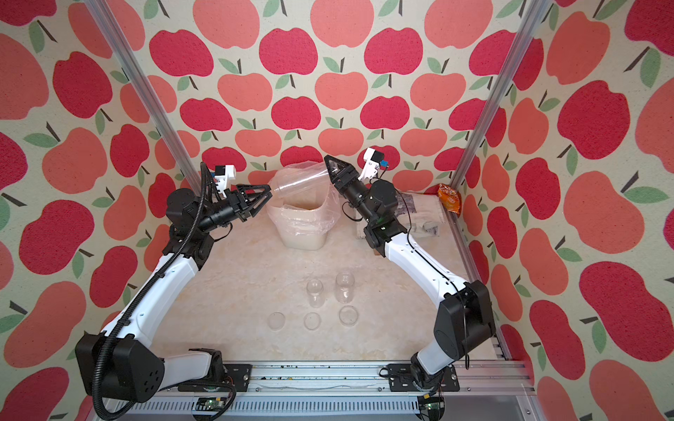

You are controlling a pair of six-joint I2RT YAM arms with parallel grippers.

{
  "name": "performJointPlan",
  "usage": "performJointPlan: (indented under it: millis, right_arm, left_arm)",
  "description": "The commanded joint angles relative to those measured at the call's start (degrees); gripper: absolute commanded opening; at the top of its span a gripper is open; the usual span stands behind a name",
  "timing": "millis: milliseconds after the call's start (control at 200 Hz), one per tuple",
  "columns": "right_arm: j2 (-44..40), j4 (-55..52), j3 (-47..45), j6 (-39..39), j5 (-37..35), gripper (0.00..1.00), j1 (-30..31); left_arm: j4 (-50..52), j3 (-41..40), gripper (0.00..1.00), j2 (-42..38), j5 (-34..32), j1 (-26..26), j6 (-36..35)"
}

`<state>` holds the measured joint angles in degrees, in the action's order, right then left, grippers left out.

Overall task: Empty the moldy dried flower tea in the jars
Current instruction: Place the jar at the center of the board.

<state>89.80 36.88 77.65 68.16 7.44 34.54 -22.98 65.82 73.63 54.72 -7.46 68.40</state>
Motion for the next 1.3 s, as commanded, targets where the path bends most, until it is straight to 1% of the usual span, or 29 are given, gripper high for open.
performJointPlan:
  millis: [0,295,455,555,580,685,750,805,1001,1126,1201,1296]
  right_arm:
    - [0.3,3.5,0.0,2.0,1.2,0.0,0.8]
    - [2.7,5.1,0.4,5.3,2.2,0.0,2.1]
    - [4.0,6.7,-0.1,7.7,2.7,0.0,2.3]
    - [4.5,8.3,-0.8,9.2,3.0,0.0,2.3]
    - [4.6,8.8,-1.1,9.4,3.1,0.0,2.2]
    - [5.0,10.6,-2.0,9.8,3.3,0.11,1.8]
    - [5.3,10.7,-1.7,9.1,4.0,0.21,1.5]
    - [5.5,10.3,-1.2,8.4,4.6,0.27,1.3]
    - [5.5,9.2,-0.7,6.0,5.0,0.61,1.2]
    - [5.0,9.0,-0.9,4.1,5.1,0.78,1.2]
    - [4.1,8.1,-1.3,1.9,4.8,0.85,1.1]
    - [2.4,5.7,-1.6,-2.2,4.0,0.91,1.1]
  left_arm:
    - [-2.2,2.2,0.48,0.7,1.1,-0.5,0.2]
    - [-2.4,3.1,0.33,1.6,1.4,-1.9,0.3]
    - [-2.3,3.4,0.16,2.1,1.3,-2.6,0.4]
    - [-1.6,3.4,0.0,2.3,0.9,-3.0,-0.1]
    - [-1.2,3.5,0.0,2.3,0.8,-3.1,-0.3]
    - [0.6,3.6,0.0,2.2,0.2,-3.7,-1.7]
    - [1.8,3.6,0.0,1.8,0.0,-4.2,-2.7]
    - [3.2,3.7,0.0,1.2,-0.2,-4.2,-3.7]
    - [8.7,4.4,0.0,-2.4,-1.8,-4.2,-8.5]
    - [12.6,5.4,0.0,-4.4,-1.9,-4.2,-11.1]
    - [15.3,6.3,0.0,-5.8,-2.0,-4.2,-12.8]
    - [20.5,7.8,0.0,-8.0,-3.0,-4.2,-16.2]
